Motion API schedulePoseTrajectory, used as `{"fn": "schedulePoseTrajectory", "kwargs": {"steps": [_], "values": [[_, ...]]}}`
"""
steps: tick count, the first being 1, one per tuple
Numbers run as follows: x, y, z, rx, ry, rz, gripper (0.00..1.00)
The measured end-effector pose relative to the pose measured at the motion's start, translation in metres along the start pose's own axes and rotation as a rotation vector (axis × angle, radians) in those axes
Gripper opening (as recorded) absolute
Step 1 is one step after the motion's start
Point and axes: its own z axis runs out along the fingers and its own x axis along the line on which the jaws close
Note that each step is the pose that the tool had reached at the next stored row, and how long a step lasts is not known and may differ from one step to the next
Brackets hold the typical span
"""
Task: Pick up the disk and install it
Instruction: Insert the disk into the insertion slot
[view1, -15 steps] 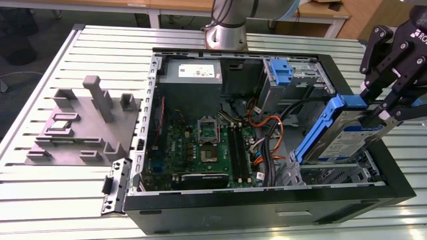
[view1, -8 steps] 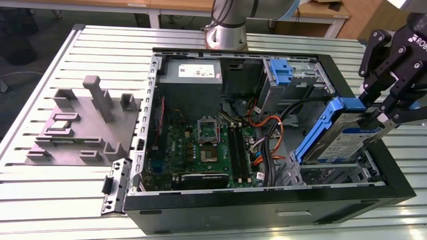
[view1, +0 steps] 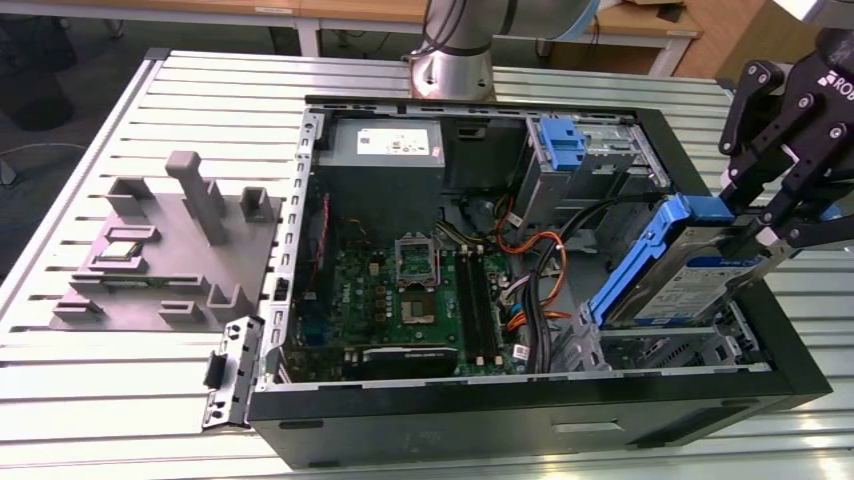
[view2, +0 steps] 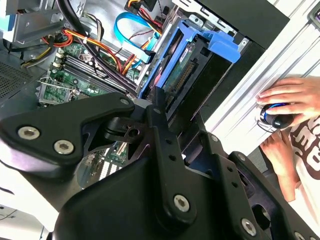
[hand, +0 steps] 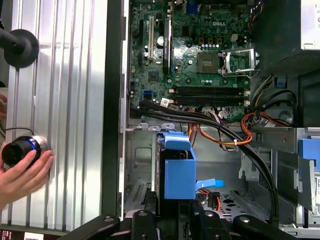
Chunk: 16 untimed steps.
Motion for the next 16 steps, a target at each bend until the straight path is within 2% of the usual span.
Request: {"fn": "schedulePoseTrajectory", "kwargs": {"steps": [14,16], "values": [[0.0001,0.0002,-0.0079,0.0002,-0.0001,0.0,0.35],[0.0001,0.0008,-0.0077,0.006,-0.0003,0.0,0.35]]}}
